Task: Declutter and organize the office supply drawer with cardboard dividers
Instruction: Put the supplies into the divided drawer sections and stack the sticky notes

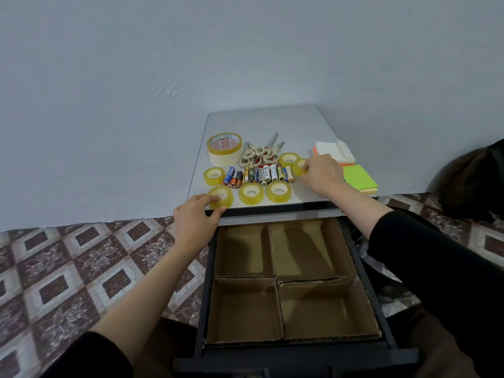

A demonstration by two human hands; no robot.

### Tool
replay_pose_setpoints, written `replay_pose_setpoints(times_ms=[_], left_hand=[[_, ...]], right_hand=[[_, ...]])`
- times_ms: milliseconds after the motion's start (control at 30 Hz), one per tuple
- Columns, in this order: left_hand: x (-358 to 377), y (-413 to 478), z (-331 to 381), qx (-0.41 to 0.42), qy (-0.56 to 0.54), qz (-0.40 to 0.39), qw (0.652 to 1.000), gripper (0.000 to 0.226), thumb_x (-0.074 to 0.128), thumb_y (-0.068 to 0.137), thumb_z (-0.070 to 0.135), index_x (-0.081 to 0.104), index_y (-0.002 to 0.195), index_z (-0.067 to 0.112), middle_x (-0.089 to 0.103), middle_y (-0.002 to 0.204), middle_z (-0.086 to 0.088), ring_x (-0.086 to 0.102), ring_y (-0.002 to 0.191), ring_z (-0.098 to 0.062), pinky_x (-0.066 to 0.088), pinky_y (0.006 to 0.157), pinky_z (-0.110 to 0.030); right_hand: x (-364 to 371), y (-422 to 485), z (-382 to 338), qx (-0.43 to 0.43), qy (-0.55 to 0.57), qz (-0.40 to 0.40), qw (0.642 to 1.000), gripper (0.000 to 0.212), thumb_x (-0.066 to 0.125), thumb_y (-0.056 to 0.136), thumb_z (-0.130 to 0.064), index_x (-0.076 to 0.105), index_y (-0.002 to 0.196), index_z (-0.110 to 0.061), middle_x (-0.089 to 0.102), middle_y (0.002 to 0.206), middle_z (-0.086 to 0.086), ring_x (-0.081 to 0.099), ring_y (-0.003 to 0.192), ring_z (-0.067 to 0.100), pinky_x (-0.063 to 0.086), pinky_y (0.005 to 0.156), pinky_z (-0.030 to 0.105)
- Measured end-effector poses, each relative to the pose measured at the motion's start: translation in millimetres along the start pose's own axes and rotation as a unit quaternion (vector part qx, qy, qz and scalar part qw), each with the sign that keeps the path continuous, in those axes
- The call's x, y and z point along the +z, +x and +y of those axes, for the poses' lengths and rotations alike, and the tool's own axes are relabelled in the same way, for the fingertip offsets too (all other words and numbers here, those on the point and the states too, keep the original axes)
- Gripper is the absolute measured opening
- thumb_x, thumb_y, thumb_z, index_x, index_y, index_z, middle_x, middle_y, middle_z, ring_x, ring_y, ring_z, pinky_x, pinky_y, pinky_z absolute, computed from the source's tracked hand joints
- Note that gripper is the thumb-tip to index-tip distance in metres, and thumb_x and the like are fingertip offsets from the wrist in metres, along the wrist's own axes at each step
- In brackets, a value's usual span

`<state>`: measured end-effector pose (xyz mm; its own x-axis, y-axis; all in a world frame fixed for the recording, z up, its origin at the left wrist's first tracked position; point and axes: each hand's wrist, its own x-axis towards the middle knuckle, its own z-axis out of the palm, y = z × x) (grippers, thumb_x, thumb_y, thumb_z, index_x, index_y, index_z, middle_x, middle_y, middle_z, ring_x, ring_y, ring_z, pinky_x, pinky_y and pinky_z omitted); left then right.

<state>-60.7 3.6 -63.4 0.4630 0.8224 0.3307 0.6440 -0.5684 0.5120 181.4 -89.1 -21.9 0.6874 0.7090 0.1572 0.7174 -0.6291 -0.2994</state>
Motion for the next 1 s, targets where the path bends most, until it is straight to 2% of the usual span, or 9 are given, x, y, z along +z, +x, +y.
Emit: replay_pose_setpoints(times_ms=[200, 400, 467, 533, 633, 767, 833, 900, 1000], left_hand=[[2.1, -1.8, 0.6, 0.008, 0.011, -0.009, 1.000, 0.030, 0.064, 0.086, 0.034, 0.068, 0.110, 0.017, 0.061, 0.121, -0.006, 0.055, 0.111, -0.022, 0.039, 0.099, -0.047], [3.6, -1.8, -1.6, 0.009, 0.008, -0.009, 1.000, 0.030, 0.064, 0.085, 0.033, 0.068, 0.110, 0.016, 0.062, 0.120, -0.006, 0.056, 0.109, -0.022, 0.041, 0.098, -0.047], [4.7, -1.8, -3.0, 0.008, 0.008, -0.008, 1.000, 0.030, 0.064, 0.085, 0.033, 0.068, 0.110, 0.016, 0.062, 0.119, -0.006, 0.057, 0.107, -0.022, 0.041, 0.097, -0.048], [6.4, -2.0, -3.7, 0.011, 0.007, -0.008, 1.000, 0.029, 0.065, 0.085, 0.033, 0.068, 0.109, 0.017, 0.063, 0.117, -0.006, 0.058, 0.105, -0.022, 0.042, 0.095, -0.048], [6.9, -2.3, -1.8, 0.013, 0.008, -0.008, 1.000, 0.029, 0.065, 0.085, 0.032, 0.068, 0.109, 0.016, 0.063, 0.117, -0.006, 0.058, 0.104, -0.022, 0.043, 0.095, -0.047], [5.0, -5.7, 1.7, 0.016, 0.005, -0.009, 1.000, 0.028, 0.066, 0.084, 0.031, 0.069, 0.108, 0.016, 0.063, 0.117, -0.006, 0.057, 0.106, -0.023, 0.042, 0.095, -0.048], [3.5, -11.4, 2.7, 0.048, 0.013, -0.010, 0.999, 0.027, 0.069, 0.082, 0.028, 0.070, 0.106, 0.014, 0.064, 0.115, -0.009, 0.058, 0.106, -0.026, 0.043, 0.094, -0.050], [3.2, -22.7, 5.1, 0.106, 0.026, -0.027, 0.994, 0.026, 0.071, 0.080, 0.024, 0.071, 0.104, 0.013, 0.064, 0.113, -0.011, 0.058, 0.105, -0.027, 0.045, 0.092, -0.049], [6.9, -46.4, 14.3, 0.173, 0.009, -0.081, 0.981, 0.027, 0.073, 0.078, 0.019, 0.069, 0.105, 0.014, 0.062, 0.116, -0.008, 0.056, 0.107, -0.022, 0.044, 0.094, -0.038]], right_hand=[[1.5, -6.1, -1.8, -0.023, -0.053, -0.032, 0.998, 0.028, 0.042, 0.089, -0.001, 0.066, 0.103, -0.005, 0.062, 0.108, 0.016, 0.058, 0.100, 0.034, 0.038, 0.066, 0.030], [-3.0, -8.3, -8.8, -0.028, -0.021, -0.025, 0.999, 0.028, 0.049, 0.090, -0.005, 0.061, 0.115, -0.007, 0.062, 0.113, 0.015, 0.058, 0.104, 0.031, 0.040, 0.071, 0.030], [-7.1, -13.0, -13.4, -0.061, 0.005, -0.022, 0.998, 0.024, 0.056, 0.088, -0.013, 0.060, 0.111, -0.007, 0.063, 0.104, 0.012, 0.057, 0.097, 0.028, 0.040, 0.069, 0.030], [-9.6, -21.0, -18.5, -0.110, 0.017, -0.047, 0.993, 0.028, 0.061, 0.086, -0.031, 0.058, 0.106, -0.012, 0.059, 0.092, 0.006, 0.054, 0.089, 0.023, 0.036, 0.066, 0.028], [-2.3, -30.5, -23.1, -0.161, -0.052, -0.098, 0.981, 0.036, 0.062, 0.085, -0.044, 0.057, 0.110, -0.019, 0.059, 0.102, 0.002, 0.055, 0.096, 0.021, 0.039, 0.068, 0.028], [6.4, -38.0, -21.8, -0.152, -0.033, -0.090, 0.984, 0.028, 0.062, 0.088, -0.036, 0.063, 0.109, -0.018, 0.061, 0.111, 0.006, 0.057, 0.098, 0.022, 0.043, 0.069, 0.029], [5.9, -42.3, -19.9, -0.148, -0.016, -0.089, 0.985, 0.028, 0.062, 0.088, -0.035, 0.065, 0.110, -0.017, 0.062, 0.110, 0.006, 0.057, 0.099, 0.022, 0.042, 0.070, 0.028], [2.6, -49.8, -15.8, -0.152, 0.003, -0.090, 0.984, 0.027, 0.063, 0.088, -0.034, 0.066, 0.107, -0.017, 0.064, 0.103, 0.003, 0.056, 0.091, 0.020, 0.043, 0.071, 0.027], [-4.9, -64.7, -2.4, -0.160, 0.035, -0.094, 0.982, 0.024, 0.063, 0.087, -0.033, 0.067, 0.105, -0.017, 0.056, 0.085, -0.003, 0.049, 0.079, 0.014, 0.037, 0.067, 0.024]])
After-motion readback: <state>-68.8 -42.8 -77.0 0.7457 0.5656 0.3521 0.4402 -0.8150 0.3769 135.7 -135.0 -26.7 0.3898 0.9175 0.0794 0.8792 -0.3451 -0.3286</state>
